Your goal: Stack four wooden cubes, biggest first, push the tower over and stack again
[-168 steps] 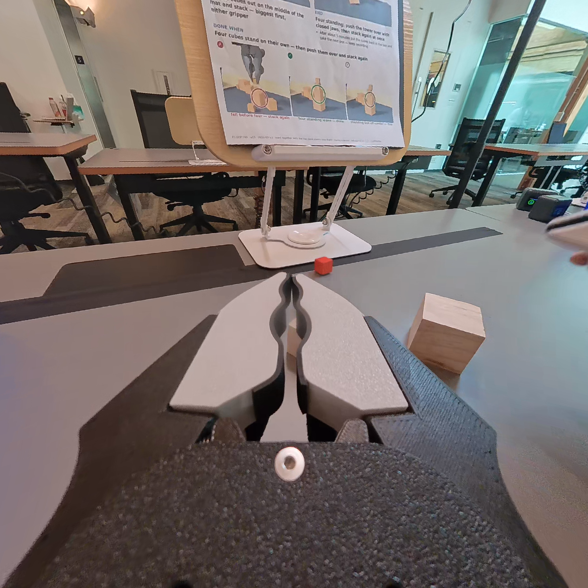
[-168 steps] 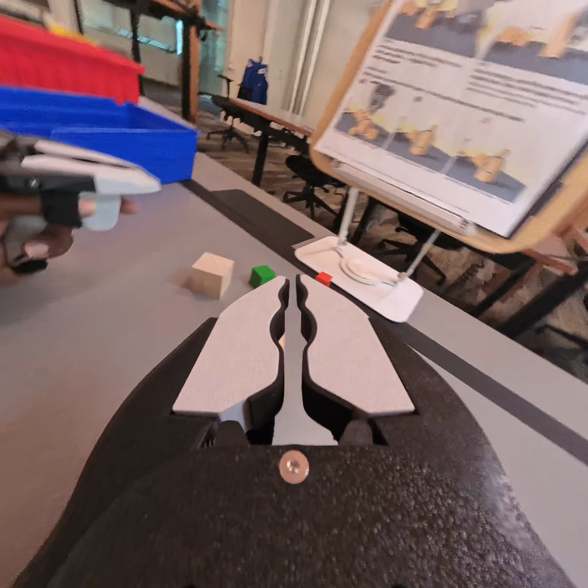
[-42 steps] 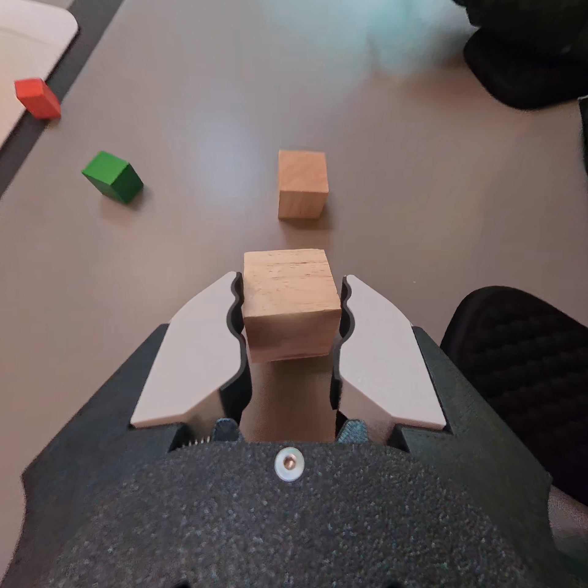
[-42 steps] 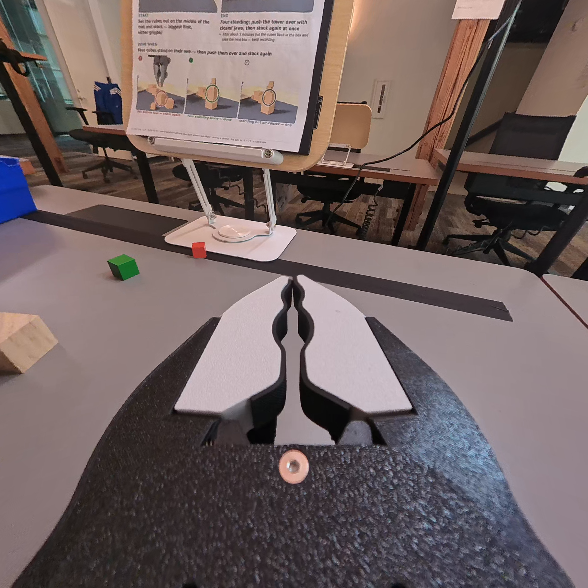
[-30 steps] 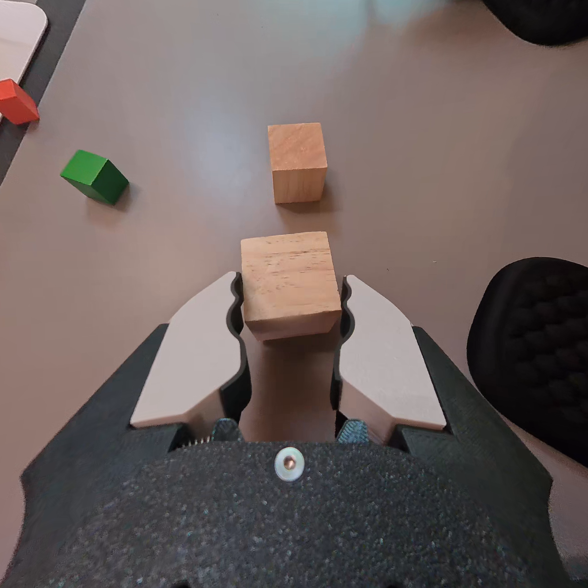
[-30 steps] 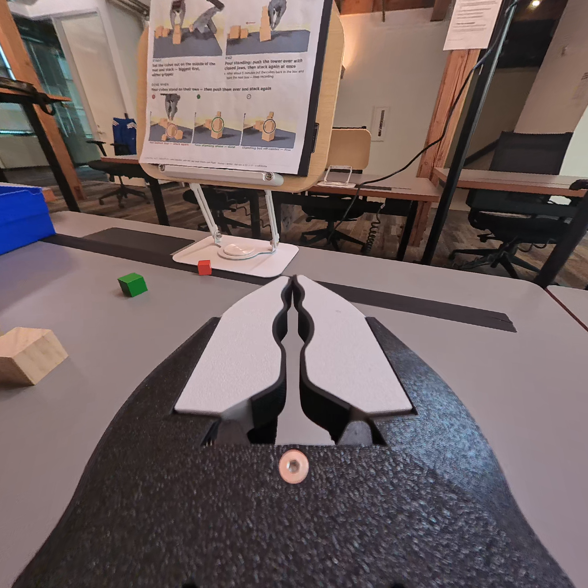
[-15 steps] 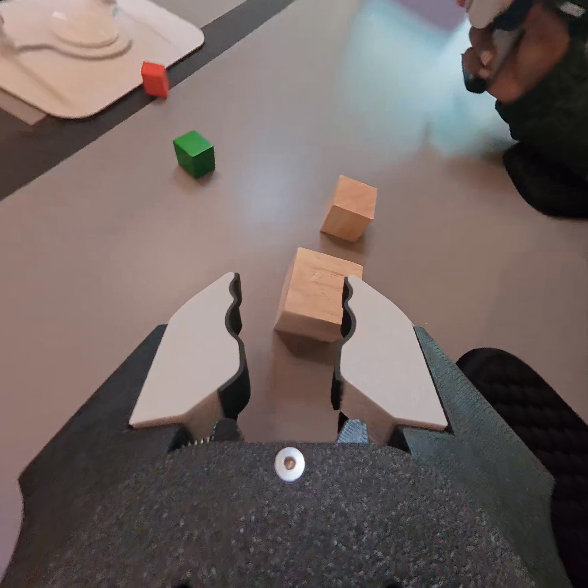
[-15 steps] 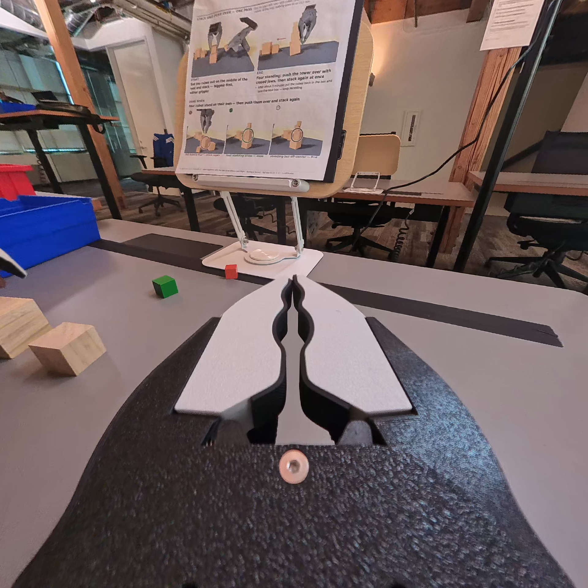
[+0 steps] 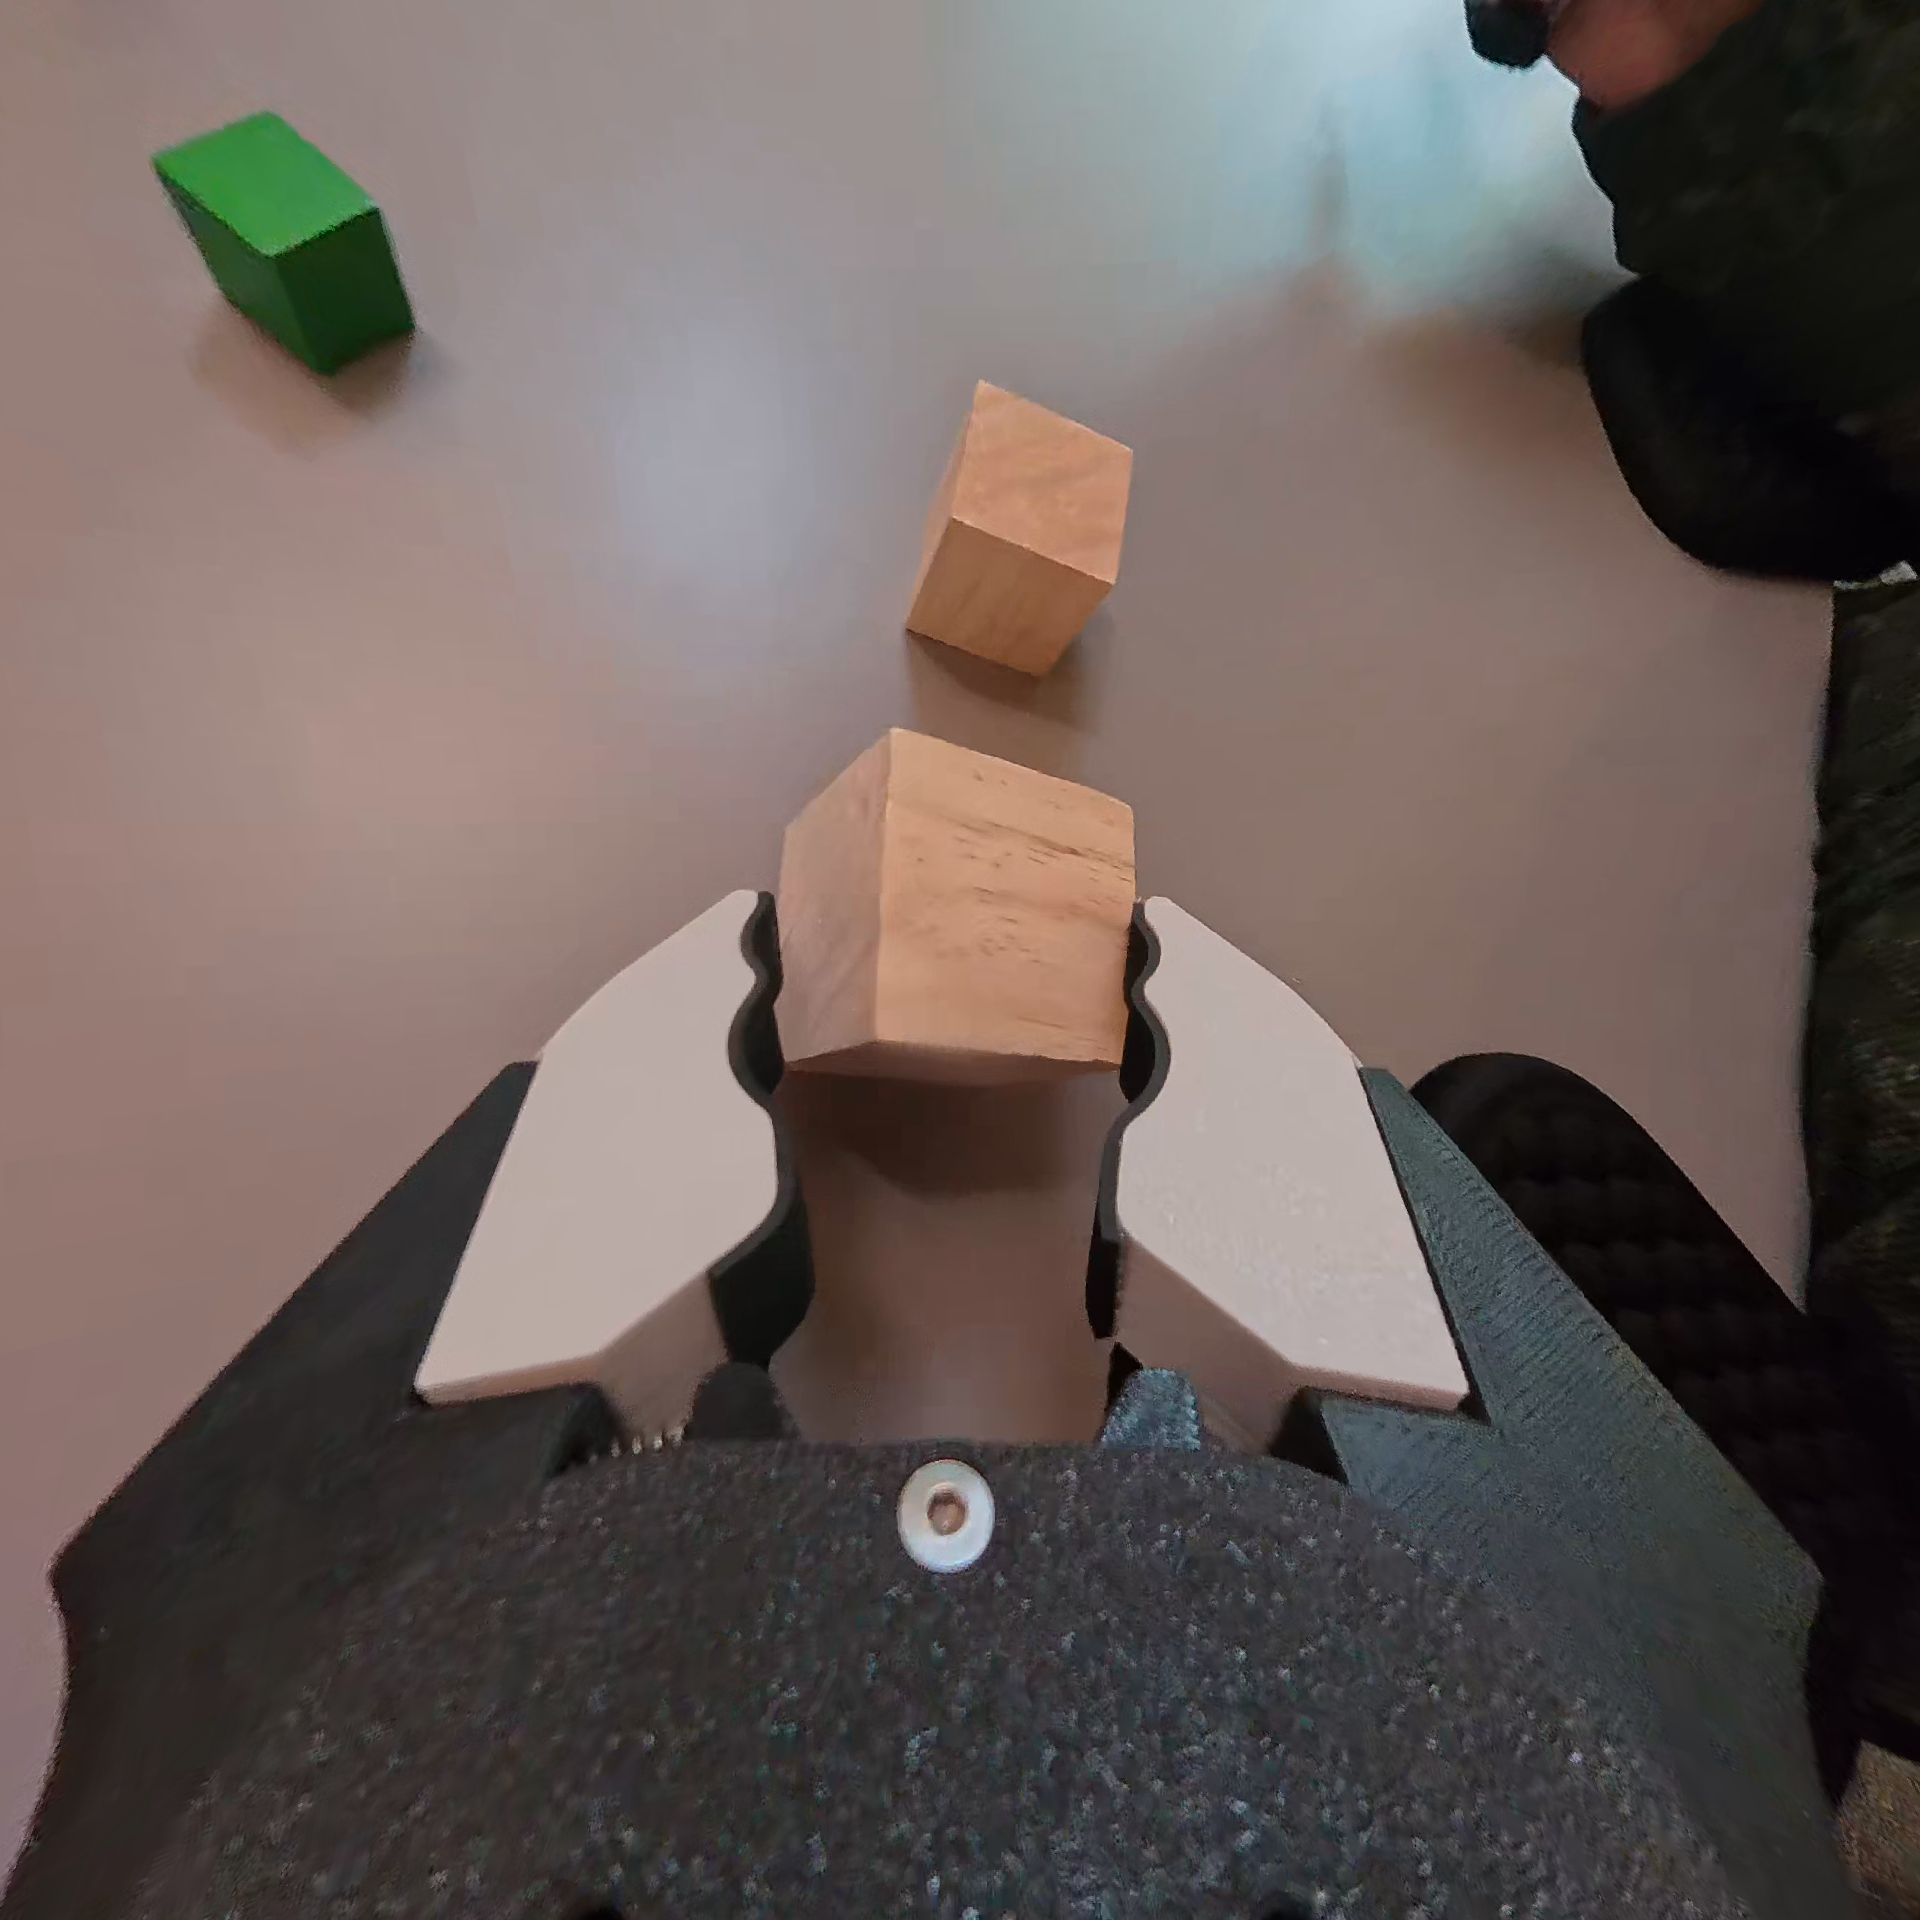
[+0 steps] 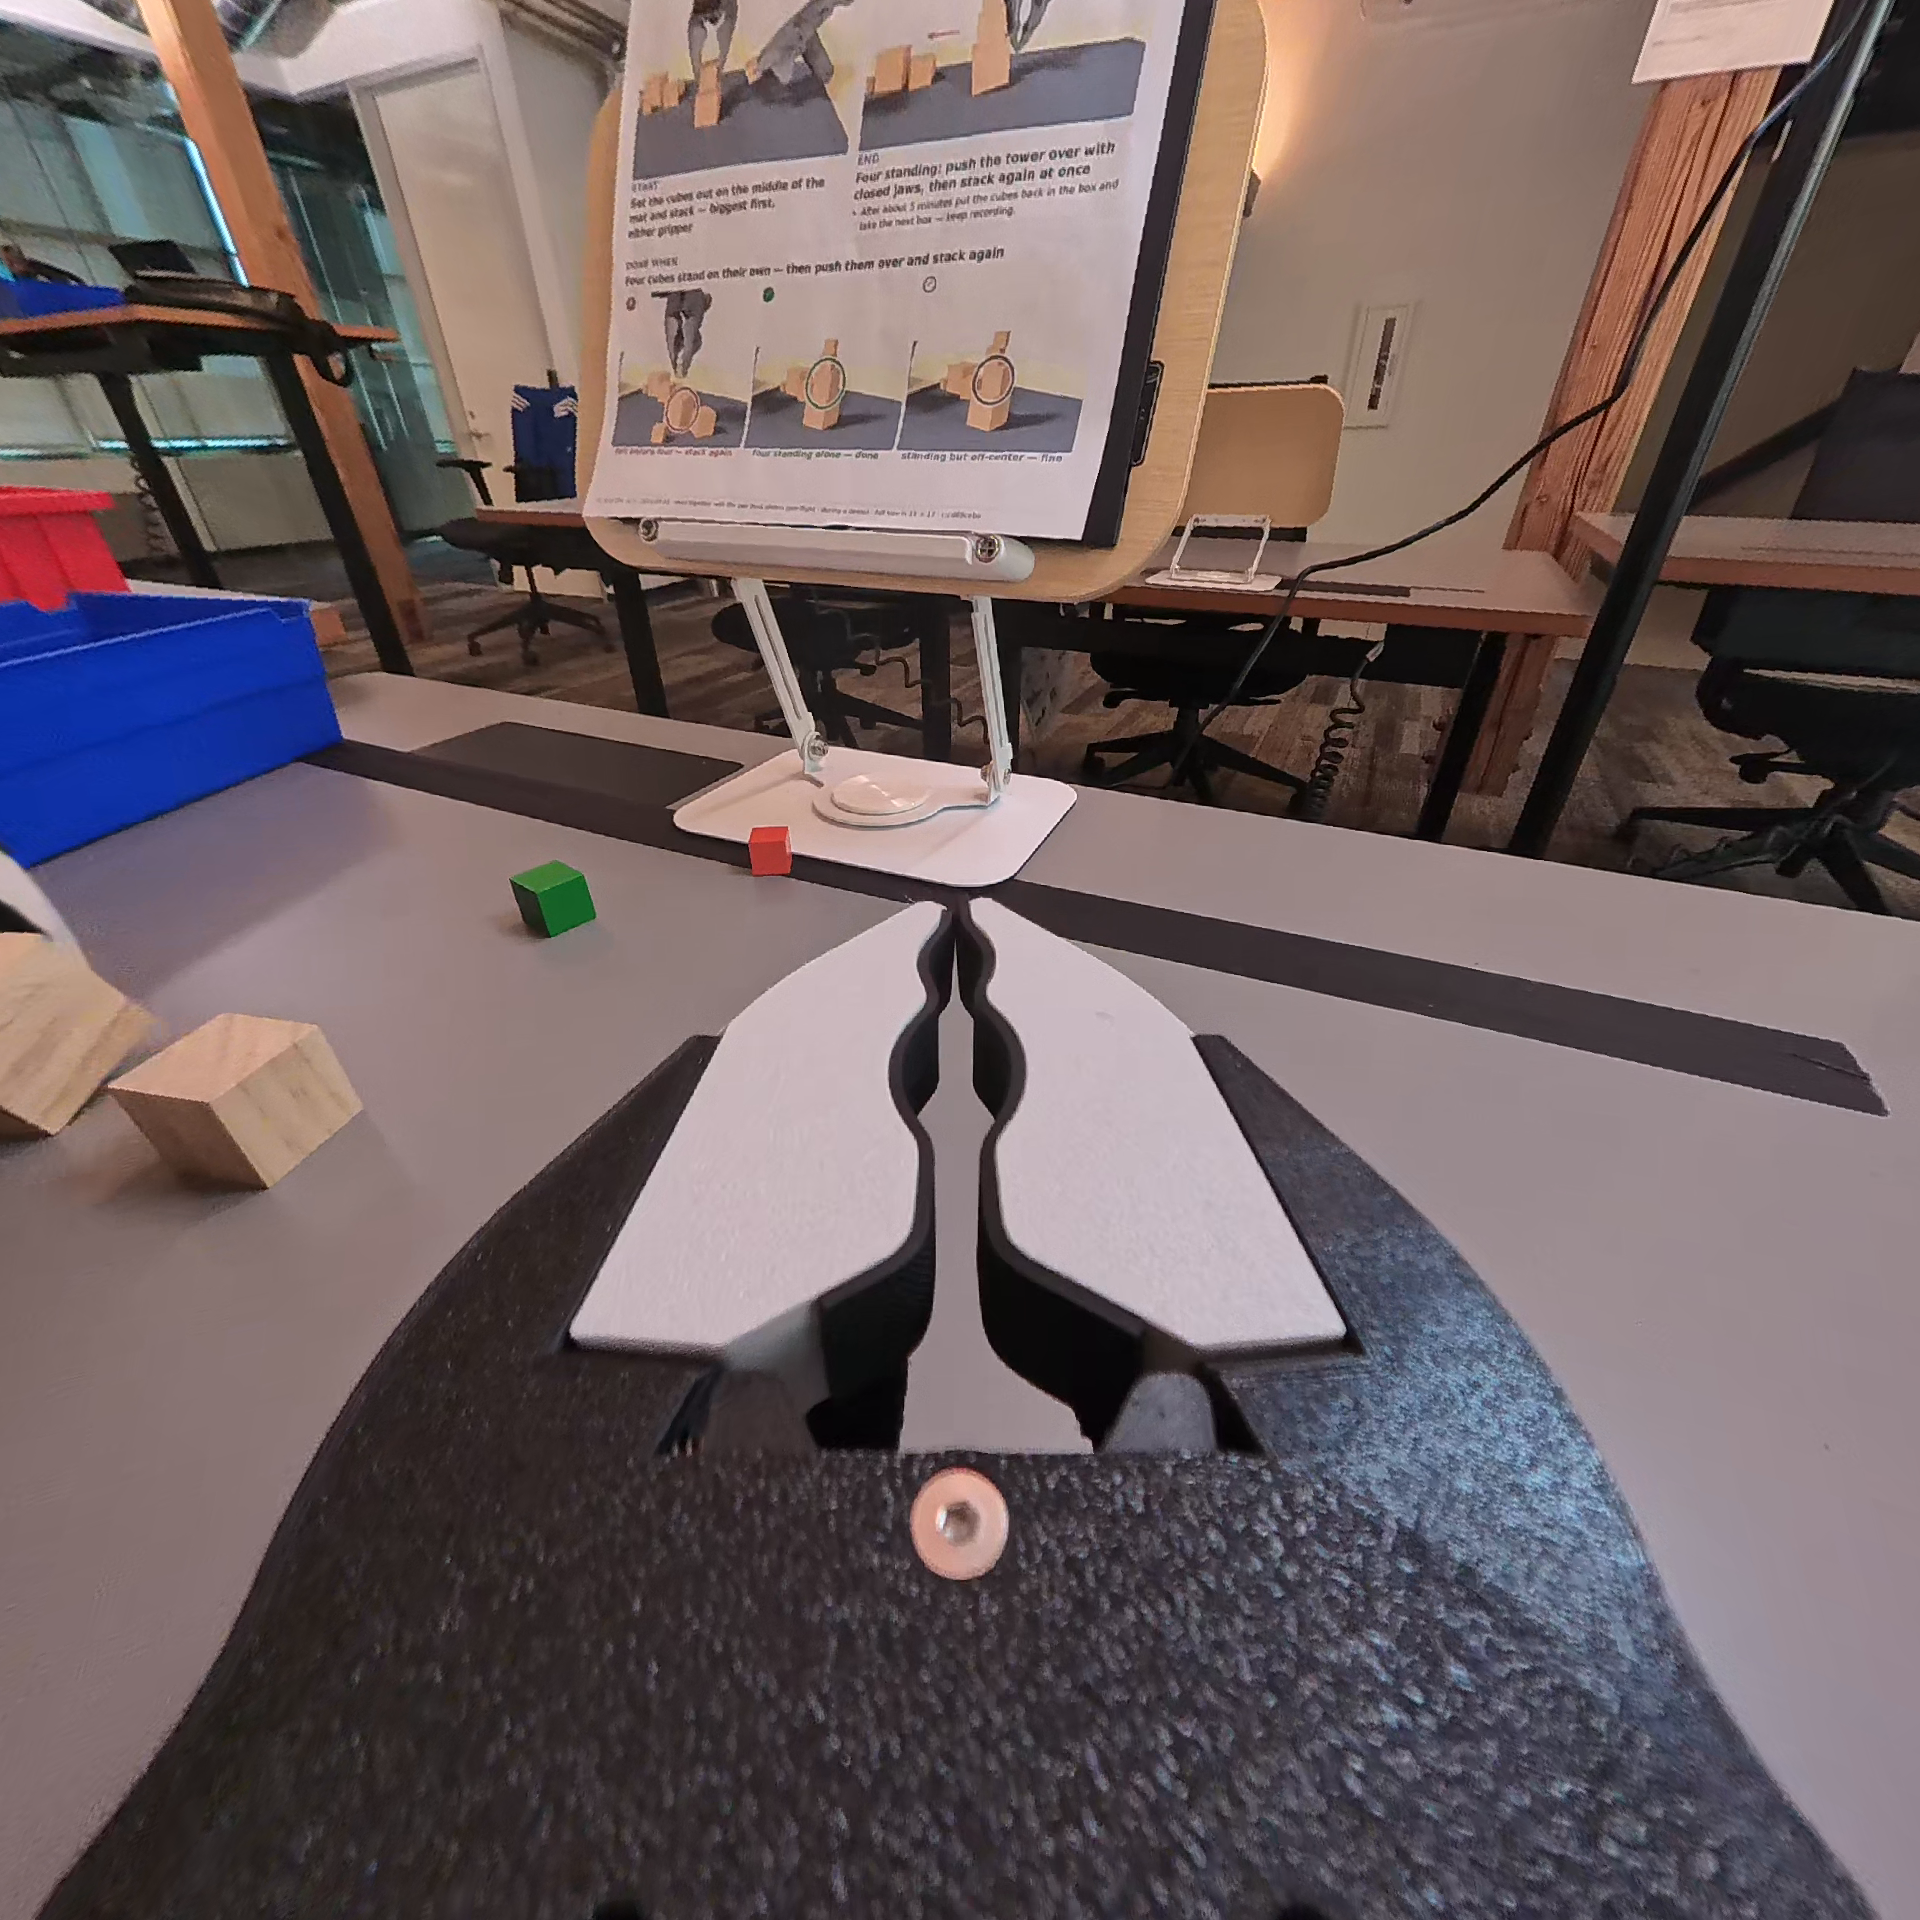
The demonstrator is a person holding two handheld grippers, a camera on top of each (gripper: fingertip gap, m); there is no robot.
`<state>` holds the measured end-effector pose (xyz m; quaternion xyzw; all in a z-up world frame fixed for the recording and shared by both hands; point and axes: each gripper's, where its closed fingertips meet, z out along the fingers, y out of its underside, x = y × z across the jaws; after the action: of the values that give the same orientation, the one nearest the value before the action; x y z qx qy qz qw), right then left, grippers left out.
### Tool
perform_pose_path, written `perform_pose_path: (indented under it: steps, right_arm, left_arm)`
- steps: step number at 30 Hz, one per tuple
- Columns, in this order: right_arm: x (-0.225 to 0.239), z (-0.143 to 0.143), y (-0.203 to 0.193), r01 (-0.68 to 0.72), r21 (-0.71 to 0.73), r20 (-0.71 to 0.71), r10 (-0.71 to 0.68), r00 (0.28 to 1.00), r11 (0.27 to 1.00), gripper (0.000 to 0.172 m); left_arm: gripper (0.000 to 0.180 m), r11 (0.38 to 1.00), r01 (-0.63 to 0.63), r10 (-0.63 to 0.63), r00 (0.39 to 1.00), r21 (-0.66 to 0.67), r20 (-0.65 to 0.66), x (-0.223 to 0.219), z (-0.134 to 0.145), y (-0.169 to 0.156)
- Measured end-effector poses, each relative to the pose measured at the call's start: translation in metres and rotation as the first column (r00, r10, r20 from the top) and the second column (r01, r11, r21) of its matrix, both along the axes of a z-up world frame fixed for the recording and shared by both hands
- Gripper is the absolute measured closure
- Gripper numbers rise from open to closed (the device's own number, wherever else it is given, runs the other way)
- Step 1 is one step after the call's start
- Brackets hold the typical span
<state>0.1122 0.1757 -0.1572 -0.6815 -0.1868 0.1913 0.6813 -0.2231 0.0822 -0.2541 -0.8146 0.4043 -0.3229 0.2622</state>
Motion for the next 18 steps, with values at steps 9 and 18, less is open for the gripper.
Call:
perform_pose_path:
  steps: [9, 18]
  right_arm:
    - [-0.001, -0.001, 0.000, -0.002, -0.004, 0.009, 0.002, 1.000, 1.000, 0.172]
    - [-0.001, 0.001, -0.001, 0.002, 0.002, 0.008, -0.002, 1.000, 1.000, 0.172]
  left_arm:
    - [0.114, 0.989, 0.079, -0.063, 0.989, 0.123, -0.133, 0.008, -0.003, -0.013]
    - [0.114, 0.849, 0.267, -0.055, 0.903, 0.455, -0.427, 0.012, -0.006, -0.022]
